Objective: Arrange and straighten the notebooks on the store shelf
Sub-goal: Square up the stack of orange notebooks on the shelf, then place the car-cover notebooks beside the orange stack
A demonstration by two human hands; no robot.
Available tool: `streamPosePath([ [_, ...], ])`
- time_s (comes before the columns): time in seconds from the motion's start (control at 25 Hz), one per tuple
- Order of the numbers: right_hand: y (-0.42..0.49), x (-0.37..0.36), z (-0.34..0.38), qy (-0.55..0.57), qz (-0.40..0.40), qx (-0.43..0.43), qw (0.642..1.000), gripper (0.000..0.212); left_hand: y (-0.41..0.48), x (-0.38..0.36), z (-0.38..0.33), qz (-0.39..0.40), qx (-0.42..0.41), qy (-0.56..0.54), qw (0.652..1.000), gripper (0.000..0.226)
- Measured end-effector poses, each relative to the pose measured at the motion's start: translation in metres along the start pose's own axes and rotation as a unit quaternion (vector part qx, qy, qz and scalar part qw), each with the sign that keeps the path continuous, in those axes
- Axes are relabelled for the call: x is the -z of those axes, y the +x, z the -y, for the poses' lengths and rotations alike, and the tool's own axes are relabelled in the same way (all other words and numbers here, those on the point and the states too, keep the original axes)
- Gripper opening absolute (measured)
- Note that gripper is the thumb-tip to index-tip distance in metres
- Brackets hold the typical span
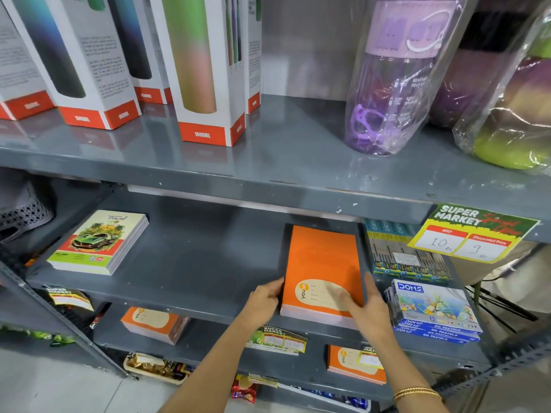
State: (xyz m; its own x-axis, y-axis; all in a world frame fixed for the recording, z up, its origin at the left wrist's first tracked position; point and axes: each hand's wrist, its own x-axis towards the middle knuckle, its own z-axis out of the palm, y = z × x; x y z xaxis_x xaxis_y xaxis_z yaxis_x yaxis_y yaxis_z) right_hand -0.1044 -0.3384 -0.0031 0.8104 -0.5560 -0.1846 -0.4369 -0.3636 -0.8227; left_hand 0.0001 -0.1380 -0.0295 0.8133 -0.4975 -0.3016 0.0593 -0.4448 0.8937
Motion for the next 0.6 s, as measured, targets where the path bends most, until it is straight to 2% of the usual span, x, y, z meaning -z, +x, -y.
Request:
streamPosePath([
  [0.12,0.005,-0.018,0.025,-0.018,-0.019,0.045,0.999,0.070,0.009,0.012,-0.003,-0.017,0.011,-0.005,1.000,0.055],
  [0.28,0.005,-0.059,0.058,-0.021,0.016,0.068,0.997,0.061,0.009,0.043,0.000,-0.030,0.006,0.006,1.000,0.055],
  [0.36,0.001,-0.089,0.080,-0.026,0.037,0.097,0.994,0.058,0.005,0.072,0.003,-0.071,0.007,-0.009,0.997,0.053],
  [0.48,-0.002,-0.140,0.112,-0.012,0.097,0.119,0.988,0.055,-0.008,0.130,0.017,-0.144,0.015,0.007,0.989,0.049],
  [0.6,-0.008,-0.200,0.145,0.013,0.178,0.103,0.979,0.058,-0.030,0.198,0.037,-0.200,0.041,0.028,0.979,0.051],
])
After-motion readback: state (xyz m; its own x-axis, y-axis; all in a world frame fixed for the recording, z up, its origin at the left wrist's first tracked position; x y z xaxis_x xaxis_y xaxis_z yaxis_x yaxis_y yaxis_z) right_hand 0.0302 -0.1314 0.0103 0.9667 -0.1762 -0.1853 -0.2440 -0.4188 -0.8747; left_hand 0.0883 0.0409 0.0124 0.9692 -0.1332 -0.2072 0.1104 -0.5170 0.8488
